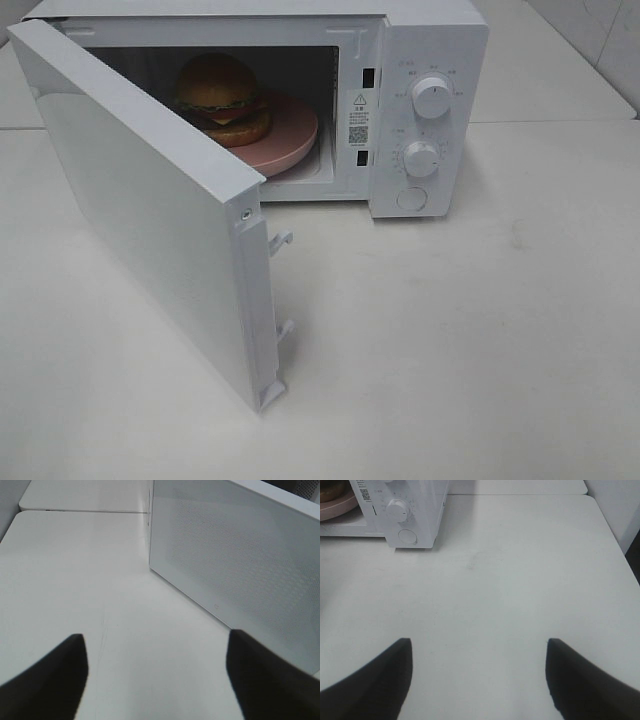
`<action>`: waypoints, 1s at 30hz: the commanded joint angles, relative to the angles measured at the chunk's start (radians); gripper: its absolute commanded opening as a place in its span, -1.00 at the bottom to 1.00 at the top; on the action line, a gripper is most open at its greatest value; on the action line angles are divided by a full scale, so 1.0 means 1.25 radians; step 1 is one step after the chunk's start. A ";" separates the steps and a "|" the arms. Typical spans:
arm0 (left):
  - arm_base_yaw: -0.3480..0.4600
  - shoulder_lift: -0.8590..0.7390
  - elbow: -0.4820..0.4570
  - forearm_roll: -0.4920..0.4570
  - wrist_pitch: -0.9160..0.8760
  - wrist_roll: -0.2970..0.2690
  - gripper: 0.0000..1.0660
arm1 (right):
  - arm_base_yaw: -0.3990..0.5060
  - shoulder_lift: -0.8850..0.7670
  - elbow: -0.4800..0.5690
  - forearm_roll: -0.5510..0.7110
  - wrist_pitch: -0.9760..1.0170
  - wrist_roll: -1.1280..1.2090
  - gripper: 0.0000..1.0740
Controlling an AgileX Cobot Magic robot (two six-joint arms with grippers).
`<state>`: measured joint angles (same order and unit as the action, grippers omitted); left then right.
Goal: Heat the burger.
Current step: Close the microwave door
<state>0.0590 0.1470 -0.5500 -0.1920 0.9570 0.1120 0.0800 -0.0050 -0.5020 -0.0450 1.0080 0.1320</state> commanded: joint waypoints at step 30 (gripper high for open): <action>0.004 0.337 0.249 -0.023 -0.715 0.005 -1.00 | -0.004 -0.021 0.003 -0.001 -0.010 -0.009 0.36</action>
<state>0.0590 0.5370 -0.2600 -0.2100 0.1530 0.1150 0.0800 -0.0050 -0.5020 -0.0450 1.0080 0.1320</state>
